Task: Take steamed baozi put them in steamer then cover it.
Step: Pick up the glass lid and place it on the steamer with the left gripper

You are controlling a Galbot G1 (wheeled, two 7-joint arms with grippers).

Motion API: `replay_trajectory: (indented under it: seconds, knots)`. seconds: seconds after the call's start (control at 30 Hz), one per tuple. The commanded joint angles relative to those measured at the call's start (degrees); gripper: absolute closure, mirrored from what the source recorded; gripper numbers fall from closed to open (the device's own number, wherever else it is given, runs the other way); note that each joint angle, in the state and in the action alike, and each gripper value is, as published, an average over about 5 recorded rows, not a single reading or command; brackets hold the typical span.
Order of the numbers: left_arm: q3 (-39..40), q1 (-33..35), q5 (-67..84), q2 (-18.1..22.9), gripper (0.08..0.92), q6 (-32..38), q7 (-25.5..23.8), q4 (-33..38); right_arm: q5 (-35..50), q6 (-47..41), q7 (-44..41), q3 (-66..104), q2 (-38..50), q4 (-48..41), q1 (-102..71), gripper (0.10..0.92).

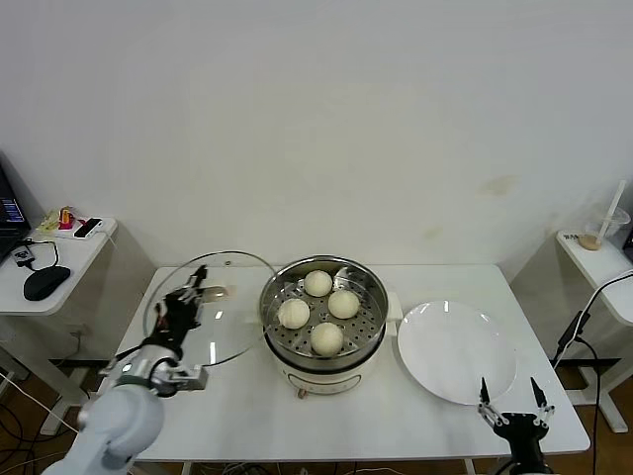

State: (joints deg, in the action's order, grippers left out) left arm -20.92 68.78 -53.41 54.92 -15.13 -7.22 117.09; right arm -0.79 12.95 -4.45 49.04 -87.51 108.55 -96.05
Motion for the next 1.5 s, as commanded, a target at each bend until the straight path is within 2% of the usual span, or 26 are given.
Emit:
replay_trajectory:
  seconds: [0.03,0.37,0.77,1.17,1.5]
  knots:
    - [18.91,-15.85,-5.82,4.66,0.852,-7.45,-6.28,-1.15,-3.37,-0.21,-0.05,-2.12,-1.02,-0.65,0.56,0.203]
    - [24.9,-20.37,-18.59,11.59,0.852,-8.62,-11.12,-5.38,-5.44,-0.53,0.09,-3.67,-2.07,-1.71,1.8,0.203]
    - [26.03,-20.93,-24.19,20.72,0.852,-10.57,-15.16,-9.73,-6.44,-0.67,0.2,-4.82,-1.99,-2.57,2.3,0.203]
    - [26.52,-20.28,-25.86,24.43,0.852,-10.77,-14.91,-13.19,-6.94,-0.78,0.48,-5.23,-2.08,-3.09,2.36,0.203]
    - [25.26,-18.79,-27.07,25.66,0.852,-9.98,-13.66,-14.37,-7.08,-0.7,0.42,-5.9,-2.05,-3.29,2.33,0.203]
